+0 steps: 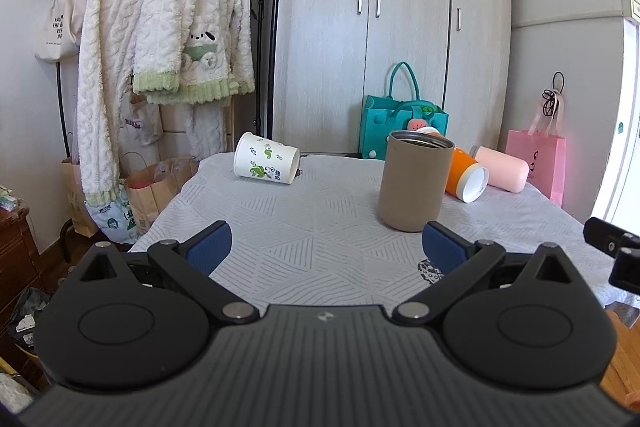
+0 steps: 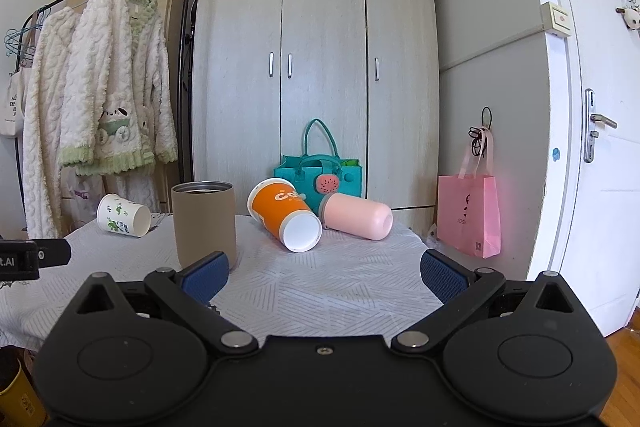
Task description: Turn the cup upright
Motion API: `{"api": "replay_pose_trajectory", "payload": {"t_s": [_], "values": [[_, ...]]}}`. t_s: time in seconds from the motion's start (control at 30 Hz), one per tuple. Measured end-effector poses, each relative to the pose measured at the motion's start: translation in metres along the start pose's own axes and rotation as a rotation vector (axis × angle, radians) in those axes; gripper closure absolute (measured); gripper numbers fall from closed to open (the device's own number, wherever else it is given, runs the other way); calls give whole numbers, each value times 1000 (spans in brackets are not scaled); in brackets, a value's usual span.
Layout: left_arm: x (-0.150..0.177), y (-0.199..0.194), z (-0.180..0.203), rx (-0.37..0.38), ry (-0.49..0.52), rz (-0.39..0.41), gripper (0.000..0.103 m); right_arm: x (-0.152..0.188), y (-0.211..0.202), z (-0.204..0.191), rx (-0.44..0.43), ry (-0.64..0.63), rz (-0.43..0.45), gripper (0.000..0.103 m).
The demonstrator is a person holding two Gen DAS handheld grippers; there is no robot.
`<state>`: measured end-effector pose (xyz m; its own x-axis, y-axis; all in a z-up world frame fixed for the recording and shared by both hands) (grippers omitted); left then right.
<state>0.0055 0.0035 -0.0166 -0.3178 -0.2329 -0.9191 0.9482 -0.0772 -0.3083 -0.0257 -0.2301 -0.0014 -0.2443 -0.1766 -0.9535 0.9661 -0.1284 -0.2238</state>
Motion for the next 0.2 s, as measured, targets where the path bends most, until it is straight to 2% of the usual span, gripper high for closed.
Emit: {"api": "replay_pose_trajectory", "payload": {"t_s": [0.2], "values": [[-2,-2,1,-6,16,13,0,0,-1,-2,-3,-5,2,0]]}}
Point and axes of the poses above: each gripper's, at about its wrist camera, not at the fingertips, and y roughly the way its jaws point, z to its right, x to its underside, the point moved 4 cm from there along y, roughly the way its jaws point, and after that the axes turned 11 degrees about -y, right-handed, at the moved point
